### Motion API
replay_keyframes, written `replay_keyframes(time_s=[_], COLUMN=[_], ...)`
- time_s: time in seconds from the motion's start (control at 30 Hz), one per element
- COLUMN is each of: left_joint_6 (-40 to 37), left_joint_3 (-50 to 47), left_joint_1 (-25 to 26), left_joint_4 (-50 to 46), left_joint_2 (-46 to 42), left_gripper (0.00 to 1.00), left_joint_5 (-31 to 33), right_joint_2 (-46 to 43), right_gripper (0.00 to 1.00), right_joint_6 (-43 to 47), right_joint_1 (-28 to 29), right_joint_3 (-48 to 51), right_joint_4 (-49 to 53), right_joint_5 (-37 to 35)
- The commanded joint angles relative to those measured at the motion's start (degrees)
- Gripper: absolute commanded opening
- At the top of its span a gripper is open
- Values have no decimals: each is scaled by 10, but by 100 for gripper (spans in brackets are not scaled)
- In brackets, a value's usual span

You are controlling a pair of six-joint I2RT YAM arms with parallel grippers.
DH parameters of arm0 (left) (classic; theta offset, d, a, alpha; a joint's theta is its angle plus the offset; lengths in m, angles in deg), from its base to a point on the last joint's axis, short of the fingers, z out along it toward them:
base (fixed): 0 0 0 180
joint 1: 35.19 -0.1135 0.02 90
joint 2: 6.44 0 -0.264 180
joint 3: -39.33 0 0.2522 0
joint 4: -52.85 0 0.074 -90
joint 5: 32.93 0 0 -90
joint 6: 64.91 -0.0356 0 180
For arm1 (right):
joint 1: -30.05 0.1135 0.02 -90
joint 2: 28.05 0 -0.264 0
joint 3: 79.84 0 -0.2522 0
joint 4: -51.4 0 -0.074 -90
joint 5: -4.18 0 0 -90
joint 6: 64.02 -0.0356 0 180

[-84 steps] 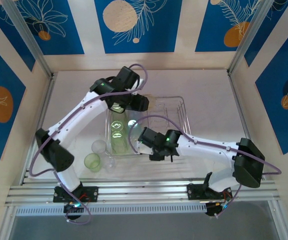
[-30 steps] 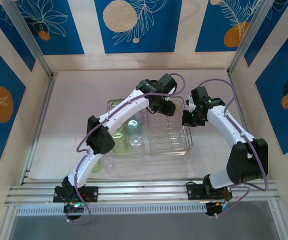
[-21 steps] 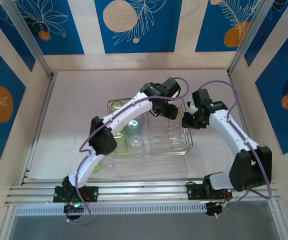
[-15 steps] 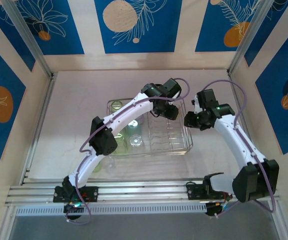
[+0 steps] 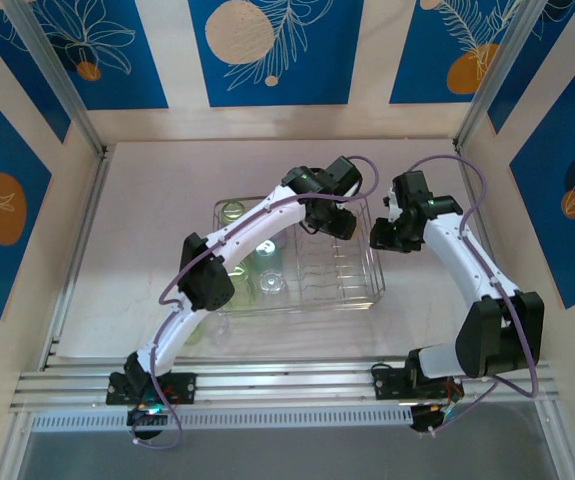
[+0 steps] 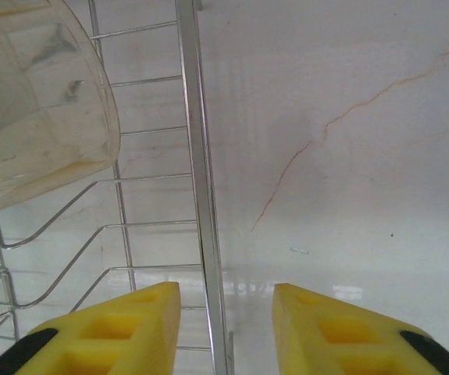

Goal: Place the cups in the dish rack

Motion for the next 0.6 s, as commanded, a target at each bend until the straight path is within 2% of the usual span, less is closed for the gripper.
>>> replay_keyframes(time_s=[0.0,0.13,0.3,0.37,0.57], left_joint_6=[6,6,6,5,5], left_joint_3=[20,20,20,20,20], left_joint_1=[7,8,11,12,12], left_joint_4=[-1,-4,-8,-10,-20], left_joint_2=[11,16,20,22,23], left_gripper=[0,0,0,0,0], left_joint_5=[8,7,7,10,16], right_joint_2=[12,22,25,22,2], right_gripper=[34,32,18,16,0], right_joint_6=[4,1,-5,-7,-12], right_joint_1=[8,18,25,26,29], right_joint_3=[12,22,37,43,57], right_joint_4=[-6,-13,-18,-20,-17], right_joint_5=[12,8,4,4,-10])
